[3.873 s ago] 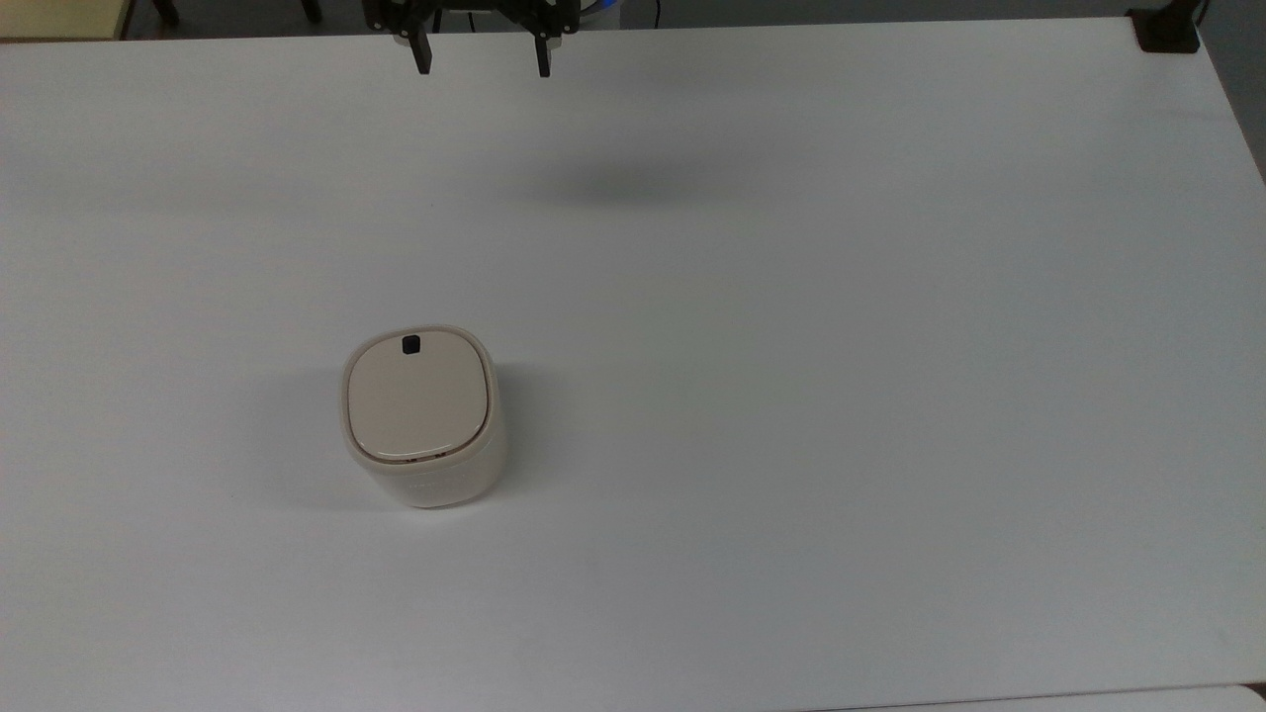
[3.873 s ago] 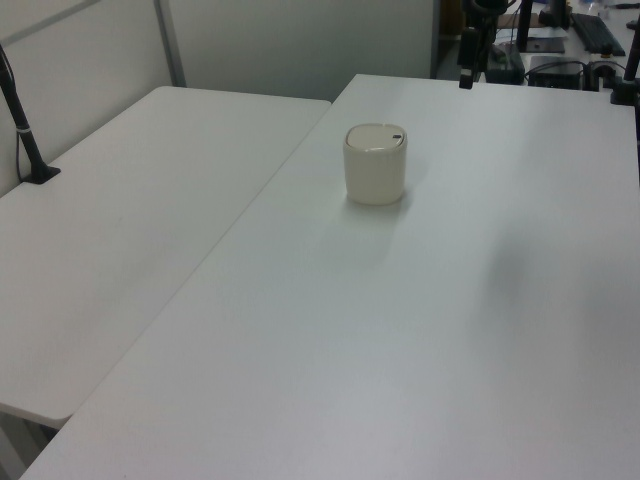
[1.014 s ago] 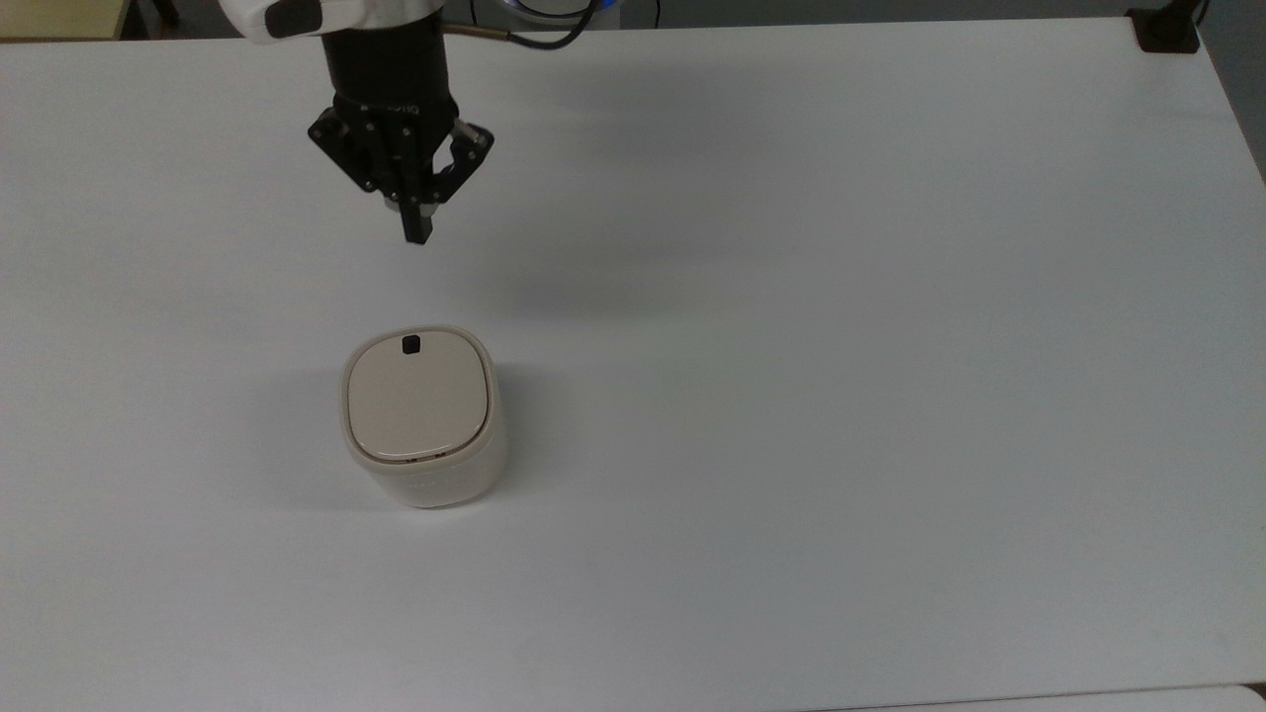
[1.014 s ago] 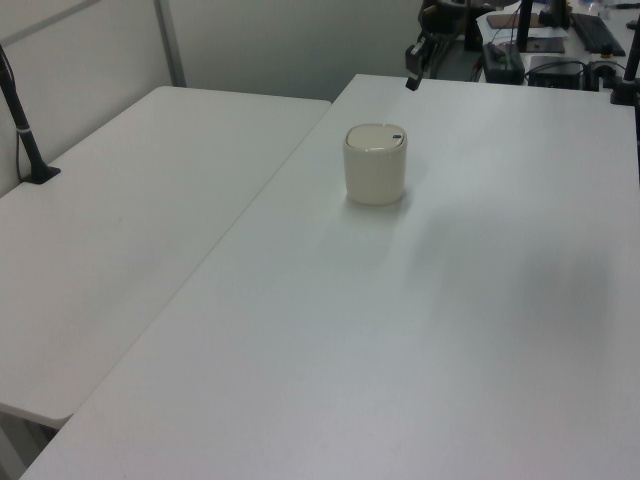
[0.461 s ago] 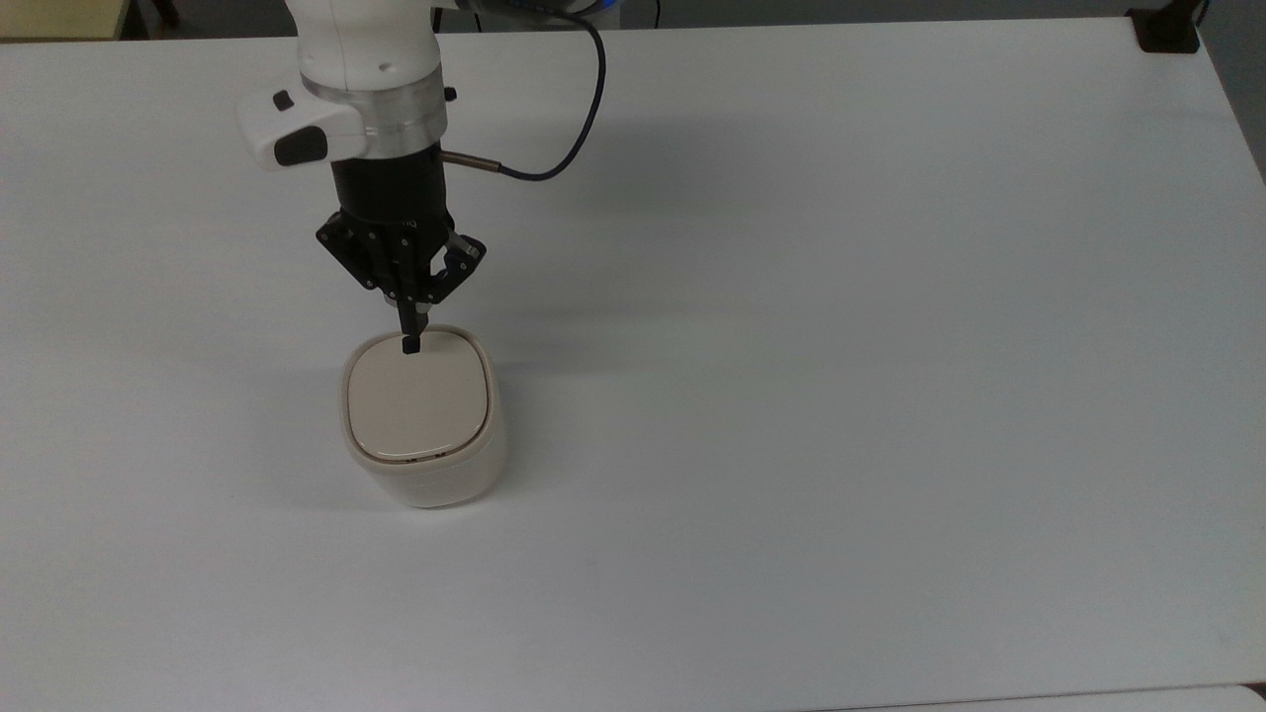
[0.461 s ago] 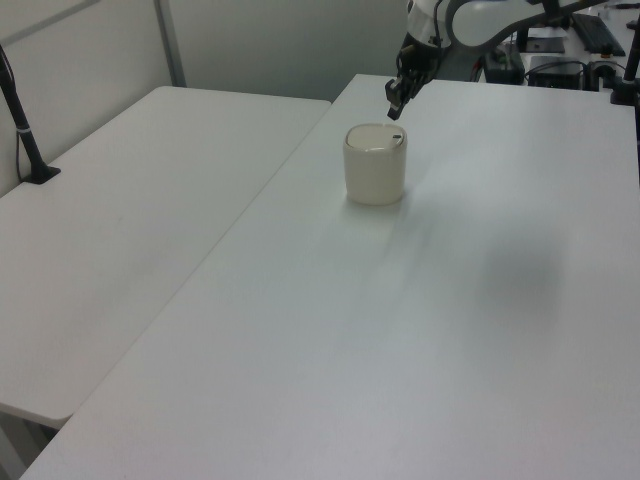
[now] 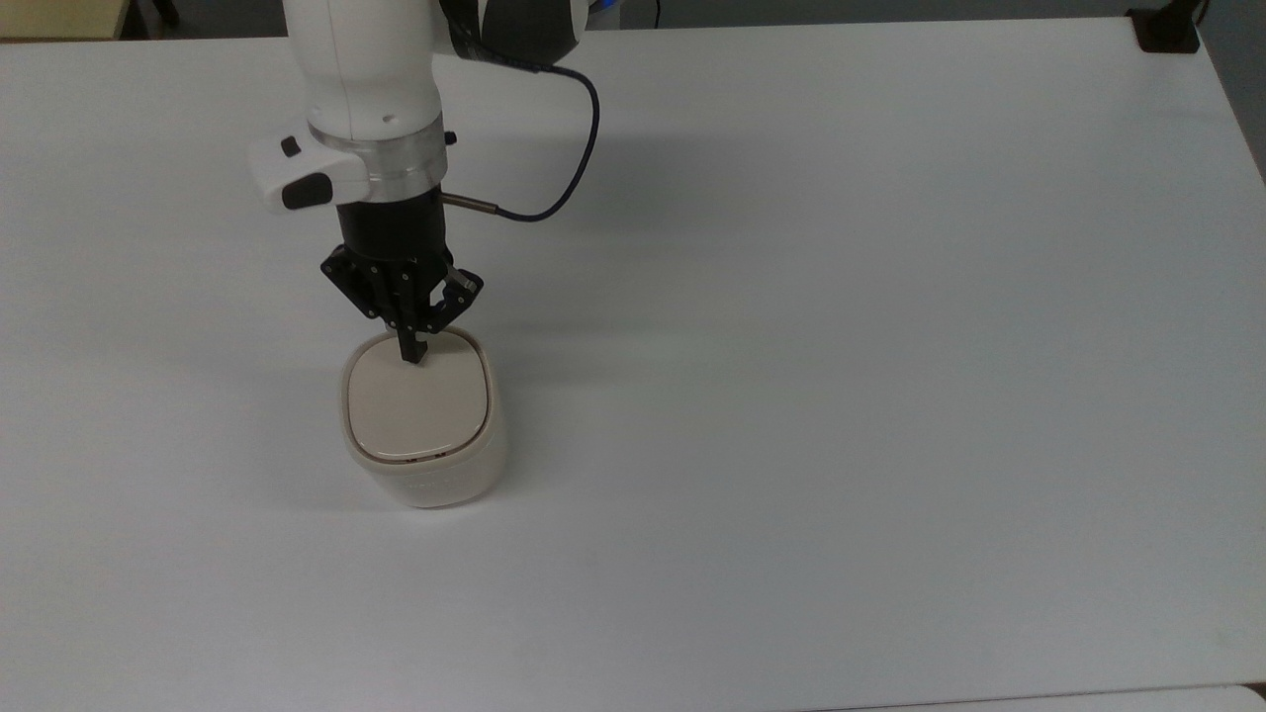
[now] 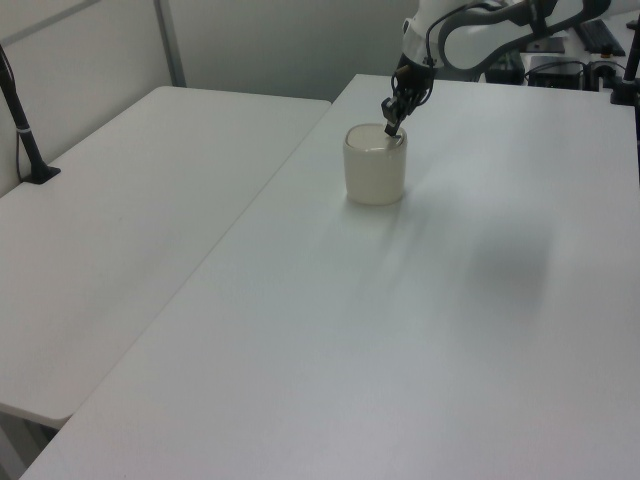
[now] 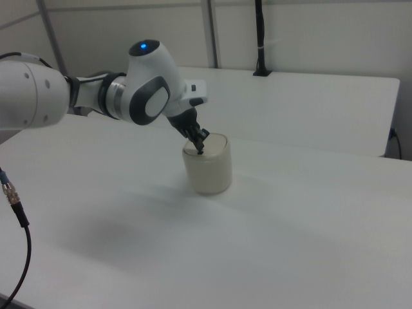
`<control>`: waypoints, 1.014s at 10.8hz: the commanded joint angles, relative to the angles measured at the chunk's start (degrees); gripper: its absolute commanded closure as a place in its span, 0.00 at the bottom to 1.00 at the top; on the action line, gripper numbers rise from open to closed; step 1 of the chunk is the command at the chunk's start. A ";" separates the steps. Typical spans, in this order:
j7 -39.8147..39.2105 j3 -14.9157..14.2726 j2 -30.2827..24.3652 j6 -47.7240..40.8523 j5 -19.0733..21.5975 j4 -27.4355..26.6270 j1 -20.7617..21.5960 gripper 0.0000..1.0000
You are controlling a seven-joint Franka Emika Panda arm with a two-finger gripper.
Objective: Open the trash bin
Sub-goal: 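Hook the gripper fingers under the lid tab, then lift the gripper upward, flipping the lid open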
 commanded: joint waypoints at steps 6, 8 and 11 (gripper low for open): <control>3.18 -0.44 -4.89 -1.92 -1.28 -0.83 0.34 1.00; 5.27 -0.27 -8.50 -8.16 -1.19 -0.56 0.52 1.00; 6.52 0.08 -13.59 -19.67 -1.28 -0.04 1.30 0.94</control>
